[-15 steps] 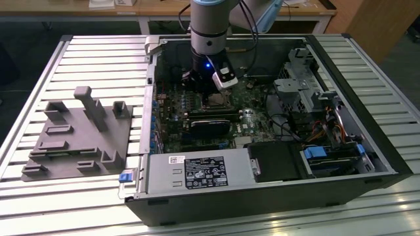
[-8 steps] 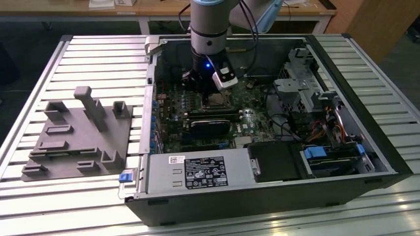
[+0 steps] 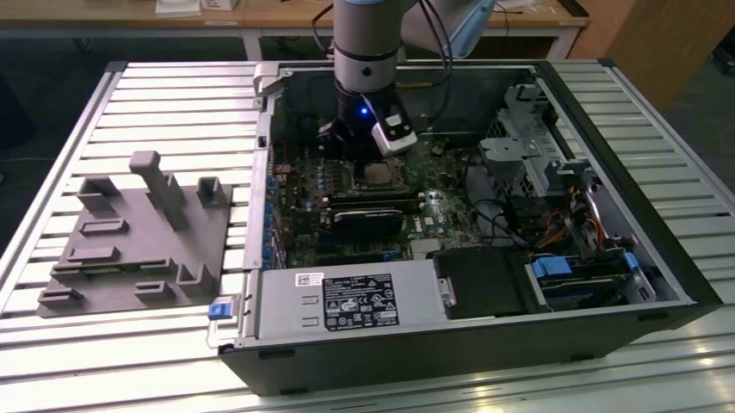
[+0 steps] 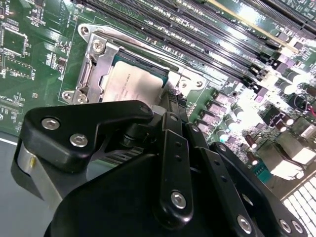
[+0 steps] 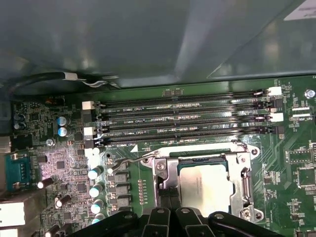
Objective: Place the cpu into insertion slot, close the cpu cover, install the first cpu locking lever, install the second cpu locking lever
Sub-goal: 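Close the cpu cover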
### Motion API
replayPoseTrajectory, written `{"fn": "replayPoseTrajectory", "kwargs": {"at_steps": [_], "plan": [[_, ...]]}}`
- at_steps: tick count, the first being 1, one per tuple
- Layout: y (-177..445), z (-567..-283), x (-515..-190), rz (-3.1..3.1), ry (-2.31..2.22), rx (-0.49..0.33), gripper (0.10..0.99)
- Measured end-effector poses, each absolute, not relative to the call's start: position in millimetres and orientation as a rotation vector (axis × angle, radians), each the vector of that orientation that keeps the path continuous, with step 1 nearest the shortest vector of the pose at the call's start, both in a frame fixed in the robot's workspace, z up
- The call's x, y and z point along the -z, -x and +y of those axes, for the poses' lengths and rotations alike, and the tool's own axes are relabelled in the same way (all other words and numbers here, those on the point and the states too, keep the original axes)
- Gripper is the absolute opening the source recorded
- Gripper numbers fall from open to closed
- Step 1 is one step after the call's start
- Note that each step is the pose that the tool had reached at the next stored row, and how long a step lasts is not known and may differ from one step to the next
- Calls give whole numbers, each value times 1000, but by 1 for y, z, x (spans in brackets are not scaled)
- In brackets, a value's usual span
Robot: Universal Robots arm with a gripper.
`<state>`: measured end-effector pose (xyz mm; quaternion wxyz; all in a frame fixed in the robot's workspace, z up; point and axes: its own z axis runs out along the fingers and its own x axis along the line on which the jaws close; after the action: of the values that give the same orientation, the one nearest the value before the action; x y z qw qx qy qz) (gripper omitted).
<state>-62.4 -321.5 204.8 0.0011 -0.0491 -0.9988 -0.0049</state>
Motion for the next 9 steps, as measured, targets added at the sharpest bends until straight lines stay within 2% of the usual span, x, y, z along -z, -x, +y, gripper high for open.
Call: {"fn": "replayPoseTrajectory", "kwargs": {"at_steps": [9], "plan": [[62, -322, -222, -3135, 154, 15, 106]]}}
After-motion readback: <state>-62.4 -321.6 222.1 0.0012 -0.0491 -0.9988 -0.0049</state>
